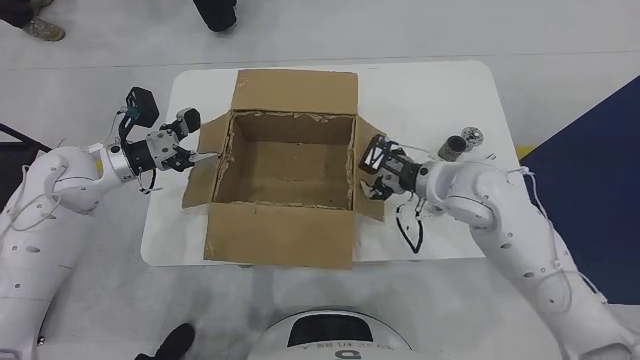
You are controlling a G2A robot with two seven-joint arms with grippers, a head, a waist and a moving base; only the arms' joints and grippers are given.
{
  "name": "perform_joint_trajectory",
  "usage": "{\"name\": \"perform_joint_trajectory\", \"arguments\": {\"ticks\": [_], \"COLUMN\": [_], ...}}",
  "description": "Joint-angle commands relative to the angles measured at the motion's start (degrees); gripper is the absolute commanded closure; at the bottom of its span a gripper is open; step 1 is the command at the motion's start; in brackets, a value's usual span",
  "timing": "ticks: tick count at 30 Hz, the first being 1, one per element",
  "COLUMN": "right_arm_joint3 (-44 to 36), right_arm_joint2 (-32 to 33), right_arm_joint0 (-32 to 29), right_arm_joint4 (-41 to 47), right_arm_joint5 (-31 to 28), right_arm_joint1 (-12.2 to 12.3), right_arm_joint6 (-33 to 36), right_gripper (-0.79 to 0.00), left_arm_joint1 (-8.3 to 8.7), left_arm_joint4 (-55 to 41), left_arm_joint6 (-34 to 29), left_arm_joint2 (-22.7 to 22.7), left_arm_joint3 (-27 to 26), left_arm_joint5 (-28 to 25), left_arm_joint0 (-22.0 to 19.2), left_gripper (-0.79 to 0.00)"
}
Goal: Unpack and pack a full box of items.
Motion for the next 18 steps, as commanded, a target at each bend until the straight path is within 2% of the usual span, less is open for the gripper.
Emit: {"name": "perform_joint_trajectory", "arguments": {"ticks": [1,5,9,13,18], "right_arm_joint3": [-0.2,-1.1,-1.4,-0.2,1.7], "right_arm_joint2": [1.5,9.1,19.1,28.0,33.0], "right_arm_joint0": [-0.9,-6.2,-14.5,-22.5,-27.0], "right_arm_joint4": [0.2,0.9,1.6,1.4,0.9], "right_arm_joint5": [-0.4,-3.9,-8.3,-10.3,-14.4], "right_arm_joint1": [0.3,1.8,3.4,4.3,4.8], "right_arm_joint6": [-0.8,-4.5,-10.6,-16.8,-18.0], "right_gripper": [-0.785,-0.785,-0.785,-0.785,-0.785], "left_arm_joint1": [0.00,0.00,0.00,0.00,0.00], "left_arm_joint4": [0.0,0.0,0.0,0.0,0.0], "left_arm_joint6": [0.0,0.0,0.0,0.0,0.0], "left_arm_joint2": [0.0,0.0,0.0,0.0,0.0], "left_arm_joint3": [0.0,0.0,0.0,0.0,0.0], "left_arm_joint5": [0.0,0.0,0.0,0.0,0.0], "left_arm_joint0": [0.0,0.0,0.0,0.0,0.0], "left_gripper": [-0.785,-0.785,-0.785,-0.785,-0.785]}}
